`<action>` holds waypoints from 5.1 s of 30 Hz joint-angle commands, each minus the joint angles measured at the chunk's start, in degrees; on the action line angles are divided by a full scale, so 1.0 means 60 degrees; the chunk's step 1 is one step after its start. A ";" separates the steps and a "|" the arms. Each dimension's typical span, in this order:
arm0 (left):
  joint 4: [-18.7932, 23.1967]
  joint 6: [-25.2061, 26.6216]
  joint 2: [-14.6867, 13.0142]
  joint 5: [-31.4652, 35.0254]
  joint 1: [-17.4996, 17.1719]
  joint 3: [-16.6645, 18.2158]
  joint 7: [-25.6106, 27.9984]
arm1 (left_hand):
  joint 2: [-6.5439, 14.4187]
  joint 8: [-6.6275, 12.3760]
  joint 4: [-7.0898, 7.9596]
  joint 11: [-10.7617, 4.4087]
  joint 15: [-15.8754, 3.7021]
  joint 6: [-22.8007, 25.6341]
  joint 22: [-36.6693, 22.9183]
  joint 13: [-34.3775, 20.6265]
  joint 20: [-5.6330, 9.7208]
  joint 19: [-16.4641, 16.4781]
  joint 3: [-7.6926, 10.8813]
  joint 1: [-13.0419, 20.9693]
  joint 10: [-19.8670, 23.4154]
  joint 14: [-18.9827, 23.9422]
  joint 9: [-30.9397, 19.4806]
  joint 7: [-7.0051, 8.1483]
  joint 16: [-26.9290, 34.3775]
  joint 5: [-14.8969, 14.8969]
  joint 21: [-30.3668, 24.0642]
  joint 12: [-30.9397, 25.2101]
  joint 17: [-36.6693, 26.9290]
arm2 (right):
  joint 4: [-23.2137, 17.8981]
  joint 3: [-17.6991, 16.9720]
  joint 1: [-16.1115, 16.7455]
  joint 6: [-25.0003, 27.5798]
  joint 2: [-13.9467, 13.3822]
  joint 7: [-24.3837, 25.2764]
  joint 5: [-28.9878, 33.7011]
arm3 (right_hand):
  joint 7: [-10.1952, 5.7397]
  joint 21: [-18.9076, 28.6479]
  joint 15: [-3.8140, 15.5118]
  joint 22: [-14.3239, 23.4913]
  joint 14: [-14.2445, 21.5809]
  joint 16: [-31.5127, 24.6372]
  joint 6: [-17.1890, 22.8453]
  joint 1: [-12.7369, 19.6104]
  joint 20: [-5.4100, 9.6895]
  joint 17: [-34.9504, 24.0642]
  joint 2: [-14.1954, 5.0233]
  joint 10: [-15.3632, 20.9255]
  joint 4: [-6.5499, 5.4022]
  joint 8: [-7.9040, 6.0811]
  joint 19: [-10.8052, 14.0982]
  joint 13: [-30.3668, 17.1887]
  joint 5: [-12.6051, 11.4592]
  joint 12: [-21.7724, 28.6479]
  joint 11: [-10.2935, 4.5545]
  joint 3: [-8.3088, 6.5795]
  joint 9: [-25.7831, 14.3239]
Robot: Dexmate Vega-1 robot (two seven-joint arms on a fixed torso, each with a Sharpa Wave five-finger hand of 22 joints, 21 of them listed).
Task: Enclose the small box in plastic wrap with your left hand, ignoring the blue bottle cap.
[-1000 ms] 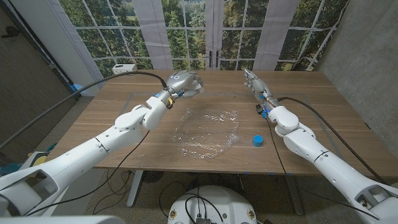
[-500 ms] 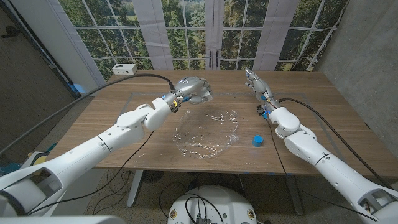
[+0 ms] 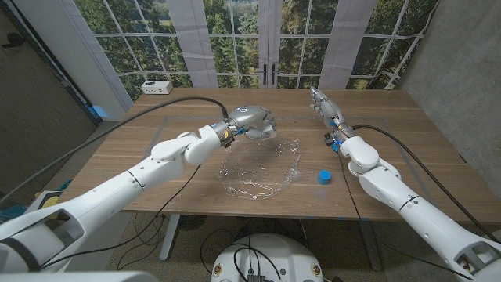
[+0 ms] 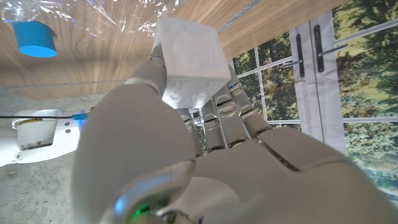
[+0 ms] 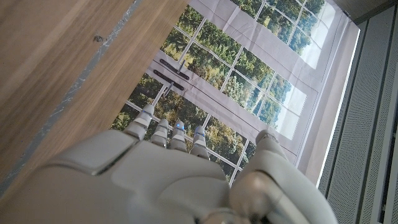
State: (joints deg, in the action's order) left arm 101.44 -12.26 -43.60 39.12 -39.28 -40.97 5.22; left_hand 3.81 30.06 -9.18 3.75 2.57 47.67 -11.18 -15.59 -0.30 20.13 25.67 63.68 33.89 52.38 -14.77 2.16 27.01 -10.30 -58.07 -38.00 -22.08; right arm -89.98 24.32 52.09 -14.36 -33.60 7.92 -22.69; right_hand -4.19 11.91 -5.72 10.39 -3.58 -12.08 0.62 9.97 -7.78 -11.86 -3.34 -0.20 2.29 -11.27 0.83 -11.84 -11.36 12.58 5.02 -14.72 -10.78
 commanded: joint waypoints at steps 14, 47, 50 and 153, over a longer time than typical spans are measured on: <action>-0.0083 -0.0598 0.0131 -0.0360 -0.0054 -0.0138 -0.1324 | 0.0850 0.0008 0.0188 -0.2064 -0.2639 0.0465 0.0026 -0.2106 0.0040 -0.0071 0.0286 0.0615 0.2218 0.1703 0.0001 -0.0201 -0.0075 -0.0081 -0.0104 -0.0950 -0.0489 | -0.0244 -0.0099 0.0364 -0.0075 -0.0046 0.0170 0.0036 | -0.0018 0.0012 0.0009 0.0035 0.0059 -0.0043 0.0060 -0.0022 -0.0028 -0.0016 -0.0011 0.0076 0.0067 -0.0043 -0.0031 -0.0043 -0.0011 -0.0018 -0.0017 -0.0031 -0.0020; -0.0210 -0.0399 0.0157 -0.0205 0.0425 -0.0635 -0.3215 | 0.0837 -0.0072 0.0126 -0.1965 -0.2629 0.0497 0.0045 -0.2082 0.0093 0.0018 0.0306 0.0630 0.2325 0.1774 0.0103 -0.0302 -0.0279 -0.0054 -0.0314 -0.0749 -0.0527 | -0.0218 -0.0045 0.0328 -0.0105 0.0034 0.0219 0.0144 | -0.0019 0.0012 0.0006 0.0034 0.0068 -0.0039 0.0059 -0.0036 -0.0016 -0.0017 -0.0024 0.0096 0.0083 -0.0028 -0.0031 -0.0044 -0.0013 -0.0025 -0.0016 -0.0029 -0.0020; -0.0234 -0.0345 0.0188 -0.0231 0.0515 -0.0689 -0.3470 | 0.0827 -0.0087 0.0098 -0.1975 -0.2641 0.0493 0.0044 -0.2087 0.0095 0.0061 0.0310 0.0657 0.2363 0.1805 0.0114 -0.0331 -0.0282 -0.0047 -0.0353 -0.0743 -0.0543 | -0.0190 -0.0043 0.0314 -0.0104 0.0062 0.0218 0.0122 | -0.0027 0.0013 0.0014 0.0034 0.0077 -0.0042 0.0057 -0.0037 -0.0017 -0.0017 -0.0024 0.0091 0.0085 -0.0026 -0.0031 -0.0044 -0.0013 -0.0029 -0.0005 -0.0028 -0.0020; -0.3156 0.0834 0.2837 0.1348 0.4000 -0.2808 -0.4351 | 0.0246 -0.2894 0.0245 -0.1275 -0.0945 -0.2830 0.0140 -0.0060 -0.1311 -0.2859 -0.1118 -0.2633 -0.1220 -0.5543 0.0586 0.0148 -0.2533 -0.0026 0.1875 0.3596 0.1758 | -0.0557 -0.0470 0.0695 -0.0662 -0.0283 0.0044 0.0144 | -0.0059 0.0032 0.0017 0.0032 0.0142 -0.0046 0.0128 -0.0089 -0.0049 -0.0027 -0.0112 0.0140 0.0114 -0.0022 0.0046 -0.0046 -0.0008 -0.0049 -0.0040 -0.0041 -0.0019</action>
State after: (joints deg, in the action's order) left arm 89.42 -7.81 -30.37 45.96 -19.41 -53.57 -21.34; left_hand 5.57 13.07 -7.79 -4.31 -2.46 31.16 -10.25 -15.85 -7.87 2.99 19.12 48.14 26.63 19.46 -11.21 3.03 11.76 -10.20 -47.02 -16.70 -11.44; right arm -94.38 22.00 56.06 -17.46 -35.08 9.01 -20.98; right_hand -4.41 11.91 -5.31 10.42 -3.18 -12.08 1.24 9.75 -7.78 -11.86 -3.56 0.21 2.75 -11.27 0.83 -11.84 -11.36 12.15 4.60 -15.19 -10.78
